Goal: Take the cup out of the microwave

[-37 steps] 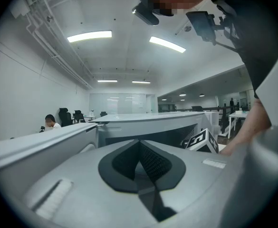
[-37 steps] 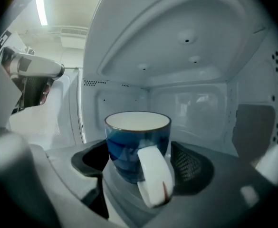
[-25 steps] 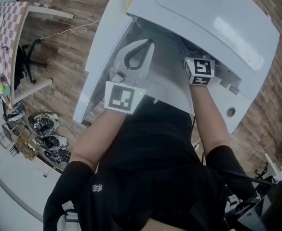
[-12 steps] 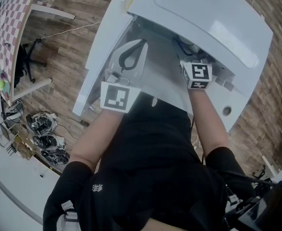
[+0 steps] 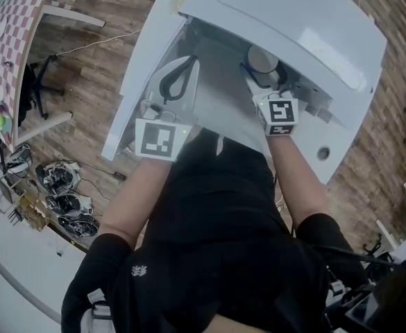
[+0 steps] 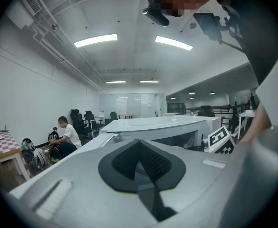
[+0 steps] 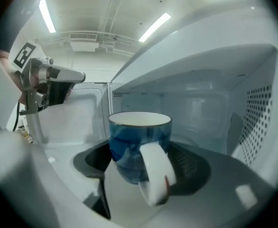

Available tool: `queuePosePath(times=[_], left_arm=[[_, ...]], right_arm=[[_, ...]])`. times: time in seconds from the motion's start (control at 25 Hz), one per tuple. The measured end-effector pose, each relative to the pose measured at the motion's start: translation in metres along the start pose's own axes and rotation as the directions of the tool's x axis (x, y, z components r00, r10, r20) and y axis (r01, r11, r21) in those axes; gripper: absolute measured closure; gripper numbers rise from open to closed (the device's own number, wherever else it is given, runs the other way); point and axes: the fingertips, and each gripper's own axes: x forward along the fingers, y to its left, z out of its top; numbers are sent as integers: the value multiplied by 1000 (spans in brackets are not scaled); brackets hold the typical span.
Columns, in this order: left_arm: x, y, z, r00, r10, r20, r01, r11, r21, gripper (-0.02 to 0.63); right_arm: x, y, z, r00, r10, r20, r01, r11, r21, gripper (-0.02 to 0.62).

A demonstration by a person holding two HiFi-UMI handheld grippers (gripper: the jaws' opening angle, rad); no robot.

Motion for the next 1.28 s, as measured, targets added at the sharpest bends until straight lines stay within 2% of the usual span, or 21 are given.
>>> queuePosePath(times=[0.32, 0.6, 1.28], left_arm=[[-3, -8, 10, 999, -26, 33, 25, 1000, 19, 600], [-15, -7, 26, 997, -44, 58, 42, 999, 20, 600], [-24, -38, 72, 988, -106, 111, 99, 992, 73, 600]], right_arm=[[-24, 25, 11, 999, 46, 8, -46, 999, -28, 224], [-50, 41, 28, 999, 48, 15, -48, 998, -37, 224], [-126, 29, 81, 998, 42, 42, -40, 998, -55, 224]])
